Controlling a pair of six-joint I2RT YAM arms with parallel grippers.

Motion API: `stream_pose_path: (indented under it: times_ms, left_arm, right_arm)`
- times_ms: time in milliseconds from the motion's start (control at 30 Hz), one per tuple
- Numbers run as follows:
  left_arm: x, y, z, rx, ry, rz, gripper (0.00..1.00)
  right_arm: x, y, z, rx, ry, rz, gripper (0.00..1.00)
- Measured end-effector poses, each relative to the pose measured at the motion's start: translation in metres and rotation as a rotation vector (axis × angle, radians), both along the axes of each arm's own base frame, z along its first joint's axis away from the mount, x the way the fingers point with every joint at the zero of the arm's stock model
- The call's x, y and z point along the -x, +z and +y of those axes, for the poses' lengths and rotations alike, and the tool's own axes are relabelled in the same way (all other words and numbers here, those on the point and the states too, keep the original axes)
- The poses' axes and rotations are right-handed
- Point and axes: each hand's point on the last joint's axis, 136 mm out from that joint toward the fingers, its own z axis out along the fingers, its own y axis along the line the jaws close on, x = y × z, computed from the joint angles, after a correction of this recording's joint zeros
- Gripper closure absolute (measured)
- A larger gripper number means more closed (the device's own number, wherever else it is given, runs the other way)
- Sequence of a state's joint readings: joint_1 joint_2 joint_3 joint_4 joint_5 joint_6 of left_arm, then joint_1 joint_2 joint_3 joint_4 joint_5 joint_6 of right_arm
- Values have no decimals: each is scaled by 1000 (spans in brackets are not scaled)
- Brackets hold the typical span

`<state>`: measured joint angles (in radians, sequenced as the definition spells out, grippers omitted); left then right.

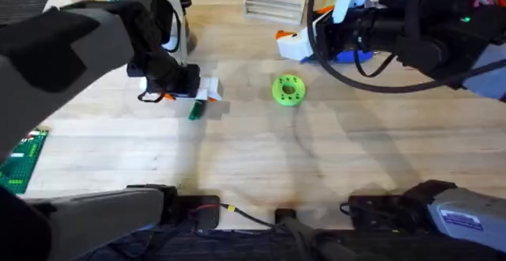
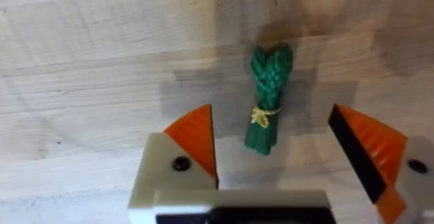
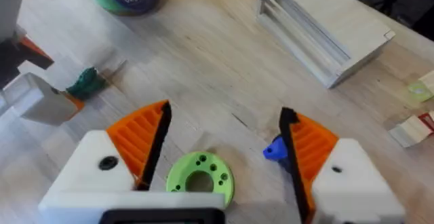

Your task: Pick up the gripper from the table and insert it into the empty holder that is missing its gripper. Then pick up a screw, insert it into the mounting hole, and use the screwdriver to tighten it. Finally, clean up the table by picking up the vegetable and placing it into the bucket.

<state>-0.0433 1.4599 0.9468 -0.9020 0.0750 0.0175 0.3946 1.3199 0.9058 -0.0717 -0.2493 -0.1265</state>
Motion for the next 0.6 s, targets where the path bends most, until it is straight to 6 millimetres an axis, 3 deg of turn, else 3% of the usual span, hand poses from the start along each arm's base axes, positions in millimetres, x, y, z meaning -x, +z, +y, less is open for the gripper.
stream_pose_path:
  times_ms: [267, 600]
  left_arm:
    - [5, -21, -2, 12, 2, -6, 8]
    - [-10, -18, -7, 44, -4, -68, 8]
  right_arm:
    - [0, 0, 0, 0, 0, 0, 9]
    - [0, 0, 0, 0, 0, 0, 9]
